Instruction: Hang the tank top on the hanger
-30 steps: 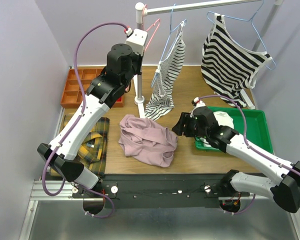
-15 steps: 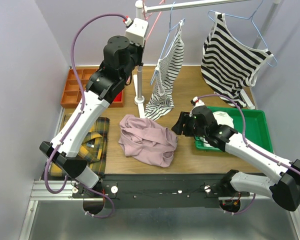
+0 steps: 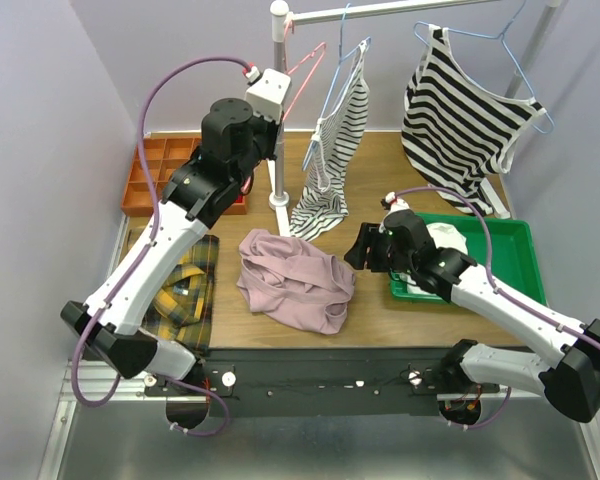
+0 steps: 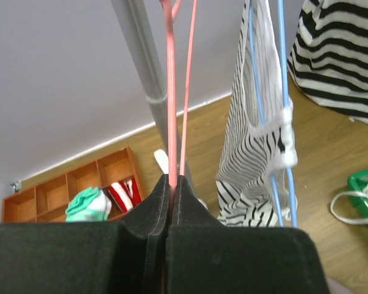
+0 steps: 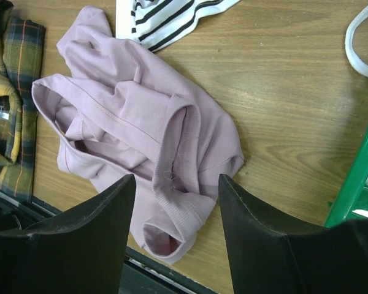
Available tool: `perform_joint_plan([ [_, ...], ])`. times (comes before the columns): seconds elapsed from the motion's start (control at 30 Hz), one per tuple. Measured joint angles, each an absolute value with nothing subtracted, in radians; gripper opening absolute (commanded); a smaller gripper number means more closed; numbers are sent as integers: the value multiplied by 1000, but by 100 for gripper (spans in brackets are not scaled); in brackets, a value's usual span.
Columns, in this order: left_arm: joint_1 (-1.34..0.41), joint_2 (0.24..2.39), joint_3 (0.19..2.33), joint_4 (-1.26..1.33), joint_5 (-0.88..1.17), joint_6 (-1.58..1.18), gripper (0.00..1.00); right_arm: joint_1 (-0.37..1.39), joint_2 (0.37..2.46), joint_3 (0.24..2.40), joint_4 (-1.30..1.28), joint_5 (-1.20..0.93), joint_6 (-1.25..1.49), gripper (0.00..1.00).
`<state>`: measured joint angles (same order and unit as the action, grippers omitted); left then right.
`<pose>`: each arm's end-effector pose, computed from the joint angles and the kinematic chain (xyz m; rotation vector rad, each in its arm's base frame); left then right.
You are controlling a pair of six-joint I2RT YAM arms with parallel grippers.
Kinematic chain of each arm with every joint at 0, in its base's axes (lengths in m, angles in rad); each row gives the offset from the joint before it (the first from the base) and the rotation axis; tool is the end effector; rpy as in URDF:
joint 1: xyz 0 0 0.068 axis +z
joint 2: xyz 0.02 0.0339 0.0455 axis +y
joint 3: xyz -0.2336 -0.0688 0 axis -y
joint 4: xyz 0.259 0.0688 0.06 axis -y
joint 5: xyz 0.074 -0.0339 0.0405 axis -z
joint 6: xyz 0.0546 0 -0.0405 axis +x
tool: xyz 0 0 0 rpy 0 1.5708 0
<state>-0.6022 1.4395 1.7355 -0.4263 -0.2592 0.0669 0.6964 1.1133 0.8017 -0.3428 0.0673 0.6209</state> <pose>0.2925 -0.1841 0.4616 0.3721 1.6587 -0.1797 0.2200 0.1791 0.2226 -0.0487 2.3016 0.6336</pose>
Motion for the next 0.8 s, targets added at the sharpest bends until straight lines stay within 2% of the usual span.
perform_joint_plan([
  [0.27,-602,1269,1580,-481,-258,52,0,696,1126,825,-361,70,604,64],
  [0.63,-603,804,1127,-676,-247,-28,0,697,1147,827,-383,54,601,59],
  [0.8,-621,662,1037,-792,-168,-50,0,731,1156,827,-407,55,601,59],
])
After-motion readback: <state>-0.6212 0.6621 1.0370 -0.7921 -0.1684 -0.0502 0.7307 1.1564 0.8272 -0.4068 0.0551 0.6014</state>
